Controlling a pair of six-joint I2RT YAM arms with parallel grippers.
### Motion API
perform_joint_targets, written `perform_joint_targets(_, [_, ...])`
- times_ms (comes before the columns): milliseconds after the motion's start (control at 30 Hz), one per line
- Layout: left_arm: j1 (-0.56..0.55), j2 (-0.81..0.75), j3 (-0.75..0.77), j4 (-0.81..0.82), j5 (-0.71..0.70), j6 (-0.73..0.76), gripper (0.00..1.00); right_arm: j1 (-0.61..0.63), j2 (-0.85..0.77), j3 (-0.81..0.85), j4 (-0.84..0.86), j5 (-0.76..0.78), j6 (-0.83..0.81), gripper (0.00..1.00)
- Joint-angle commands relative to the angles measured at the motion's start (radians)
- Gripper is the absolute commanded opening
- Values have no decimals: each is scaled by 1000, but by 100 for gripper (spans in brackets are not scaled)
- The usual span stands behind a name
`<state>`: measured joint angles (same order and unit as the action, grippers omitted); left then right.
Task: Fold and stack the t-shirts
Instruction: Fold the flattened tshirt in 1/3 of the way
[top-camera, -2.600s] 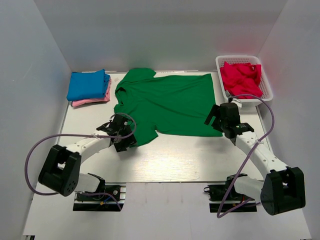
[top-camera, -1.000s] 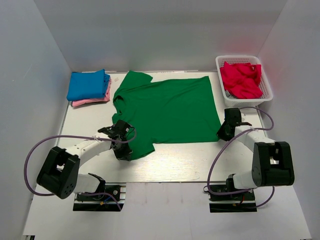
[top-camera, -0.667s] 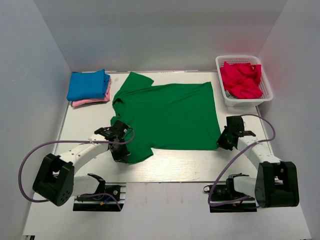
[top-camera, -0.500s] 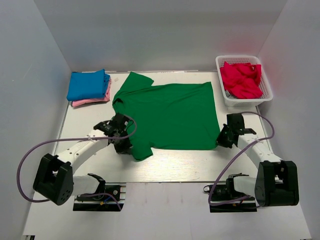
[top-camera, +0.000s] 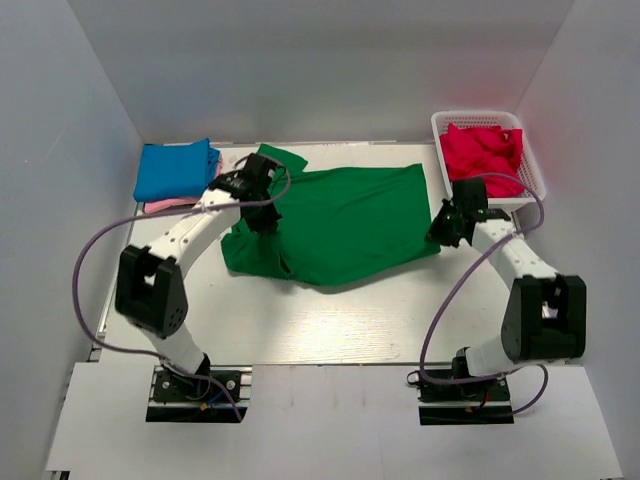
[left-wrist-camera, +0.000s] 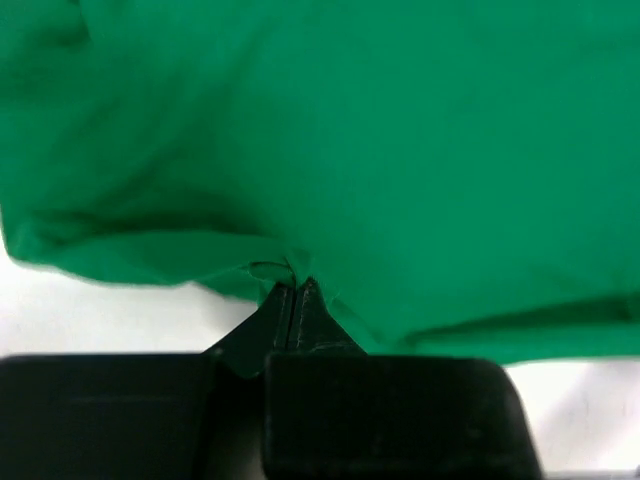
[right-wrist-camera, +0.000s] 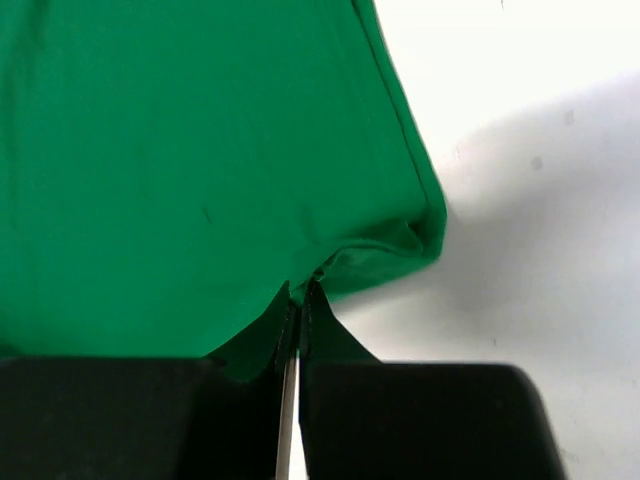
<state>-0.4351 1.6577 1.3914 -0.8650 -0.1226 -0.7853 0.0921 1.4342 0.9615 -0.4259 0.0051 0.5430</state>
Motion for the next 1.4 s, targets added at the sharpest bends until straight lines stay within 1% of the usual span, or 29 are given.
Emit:
perform_joint_targets(0, [45, 82, 130, -81, -78, 1, 0, -5, 98, 98, -42, 21, -15, 0])
perform_joint_targets(33, [56, 105, 153, -92, -89, -8, 0, -6, 109, 153, -63, 33, -14, 0])
perform_joint_targets(67, [77, 146, 193, -101, -89, -8, 0, -9, 144, 167, -69, 39, -14, 0])
perform_joint_targets(167, [108, 200, 248, -101, -89, -8, 0, -12, 178, 232, -85, 49, -17, 0])
perform_joint_targets(267, [148, 292, 378, -130, -80, 6, 0, -17, 250, 293, -109, 67, -18, 0])
perform_joint_targets(367, [177, 373, 460, -141, -69, 29, 0, -23, 294, 354, -122, 65, -28, 0])
perform_joint_targets(400, [188, 390, 477, -141, -45, 38, 0, -26, 304, 359, -122, 65, -25, 0])
perform_joint_targets(567, [211, 490, 570, -174, -44, 57, 0, -34, 389, 433, -120, 67, -34, 0])
perform_joint_targets(600, [223, 501, 583, -174, -45, 57, 0, -34, 399, 440, -119, 67, -35, 11])
perform_joint_targets(633, [236, 511, 583, -174, -45, 48, 0, -35, 408, 456, -122, 64, -32, 16])
perform_joint_targets(700, [248, 511, 583, -148, -34, 47, 44, -35, 427, 468, -97, 53, -44, 33])
perform_joint_targets(733, [257, 520, 598, -137, -22, 67, 71, -34, 428, 480, -93, 46, -55, 46])
perform_joint_targets(767, [257, 521, 630, -128, -6, 80, 95, -32, 417, 479, -91, 32, -70, 51])
perform_joint_targets(800, [257, 521, 647, -127, -6, 80, 100, -29, 408, 477, -83, 21, -83, 55])
perform_joint_targets(833, [257, 521, 658, -127, -6, 92, 100, -23, 385, 465, -79, 13, -89, 66])
perform_joint_targets(867, [257, 496, 658, -112, -6, 115, 100, -20, 356, 439, -62, 9, -113, 69])
perform_joint_targets(900, [257, 479, 647, -100, -6, 115, 100, -17, 339, 424, -41, -40, -115, 72])
perform_joint_targets(933, [247, 459, 608, -100, 6, 115, 100, -5, 301, 364, -19, -54, -121, 79])
perform_joint_targets(967, [236, 435, 575, -91, 6, 127, 100, -2, 264, 343, -8, -77, -133, 90])
perform_joint_targets(1000, [236, 377, 536, -91, 6, 127, 100, 15, 229, 323, 10, -99, -144, 90])
perform_joint_targets(1033, [236, 344, 434, -79, 15, 115, 100, 24, 213, 266, 22, -111, -147, 90])
perform_joint_targets(1067, [225, 308, 366, -27, 61, 115, 100, 32, 189, 246, 32, -116, -150, 90])
perform_joint_targets(1100, [225, 230, 216, 15, 90, 104, 100, 58, 168, 229, 56, -129, -149, 90])
perform_joint_targets(1133, [225, 194, 140, 64, 145, 104, 100, 66, 163, 179, 65, -140, -152, 90])
perform_joint_targets(1167, [214, 165, 74, 151, 171, 94, 100, 70, 157, 166, 75, -142, -150, 90])
perform_joint_targets(1200, [214, 143, -24, 187, 198, 93, 100, 84, 166, 154, 84, -142, -147, 90])
perform_joint_targets(1267, [214, 132, -66, 214, 215, 72, 100, 89, 208, 141, 93, -143, -146, 90])
perform_joint_targets(1333, [205, 145, -98, 233, 167, 61, 100, 89, 239, 143, 119, -143, -143, 90])
perform_joint_targets(1367, [205, 164, -107, 248, 167, 61, 100, 86, 267, 141, 145, -143, -140, 90])
